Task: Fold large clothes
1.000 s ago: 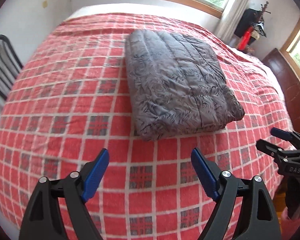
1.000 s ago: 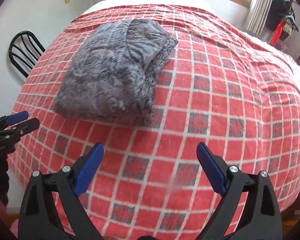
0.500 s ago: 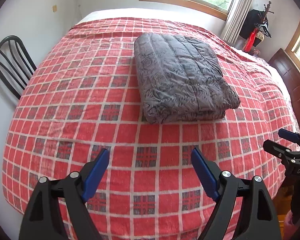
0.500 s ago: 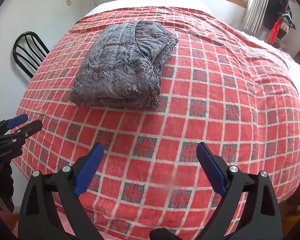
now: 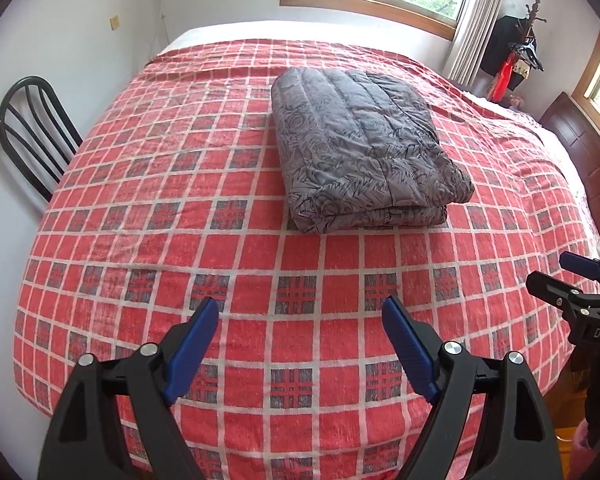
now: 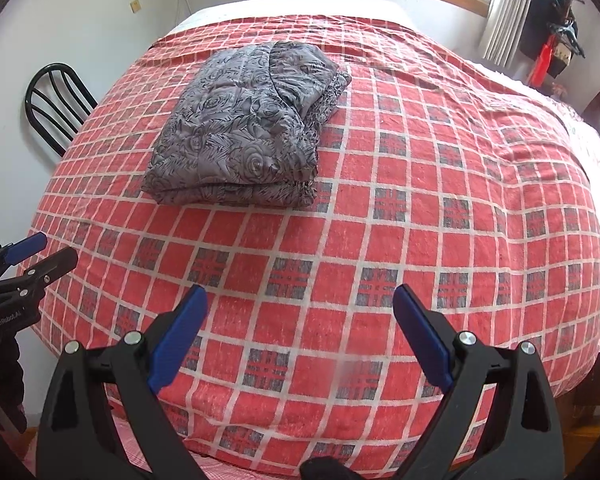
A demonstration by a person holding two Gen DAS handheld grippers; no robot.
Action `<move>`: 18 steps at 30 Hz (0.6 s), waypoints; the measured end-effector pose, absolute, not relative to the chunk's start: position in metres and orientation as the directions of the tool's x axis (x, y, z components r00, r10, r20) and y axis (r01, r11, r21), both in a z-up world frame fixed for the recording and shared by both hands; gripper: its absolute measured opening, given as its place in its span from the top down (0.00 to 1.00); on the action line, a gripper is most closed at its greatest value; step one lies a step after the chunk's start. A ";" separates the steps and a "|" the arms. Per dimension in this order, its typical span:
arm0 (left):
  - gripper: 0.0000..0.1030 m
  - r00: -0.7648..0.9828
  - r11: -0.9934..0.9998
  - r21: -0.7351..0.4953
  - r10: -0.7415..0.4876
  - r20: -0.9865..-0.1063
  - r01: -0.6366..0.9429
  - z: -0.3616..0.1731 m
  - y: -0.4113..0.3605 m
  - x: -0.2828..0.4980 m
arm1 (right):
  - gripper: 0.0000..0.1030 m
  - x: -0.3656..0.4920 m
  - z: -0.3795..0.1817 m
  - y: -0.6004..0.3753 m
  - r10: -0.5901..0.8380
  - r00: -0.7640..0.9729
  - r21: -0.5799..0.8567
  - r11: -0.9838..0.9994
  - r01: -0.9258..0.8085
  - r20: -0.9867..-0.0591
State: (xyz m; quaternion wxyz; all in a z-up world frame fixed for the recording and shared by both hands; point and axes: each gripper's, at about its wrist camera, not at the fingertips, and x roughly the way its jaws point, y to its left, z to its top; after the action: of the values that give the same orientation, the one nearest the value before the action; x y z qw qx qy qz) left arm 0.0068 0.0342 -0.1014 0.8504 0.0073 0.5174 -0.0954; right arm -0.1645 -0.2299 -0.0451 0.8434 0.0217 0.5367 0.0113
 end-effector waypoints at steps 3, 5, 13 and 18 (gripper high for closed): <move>0.18 0.448 0.982 -0.084 -0.152 -0.881 0.167 -0.102 0.035 0.006 | 0.09 -0.166 -0.045 -0.230 0.046 0.424 0.053 0.999 0.006 -0.905; 0.18 0.447 0.983 -0.085 -0.151 -0.882 0.165 -0.102 0.036 0.005 | 0.10 -0.167 -0.045 -0.229 0.045 0.425 0.053 0.999 0.006 -0.904; 0.18 0.450 0.983 -0.081 -0.147 -0.881 0.163 -0.102 0.037 0.002 | 0.10 -0.168 -0.046 -0.227 0.044 0.422 0.052 0.999 0.006 -0.906; 0.18 0.449 0.983 -0.081 -0.147 -0.881 0.163 -0.101 0.038 0.001 | 0.09 -0.169 -0.046 -0.226 0.045 0.424 0.052 0.999 0.005 -0.905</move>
State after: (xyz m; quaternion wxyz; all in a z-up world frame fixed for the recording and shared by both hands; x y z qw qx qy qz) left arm 0.0010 0.0384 -0.1014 0.8513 0.0077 0.5167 -0.0913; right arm -0.1692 -0.2258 -0.0457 0.8434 0.0233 0.5367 0.0116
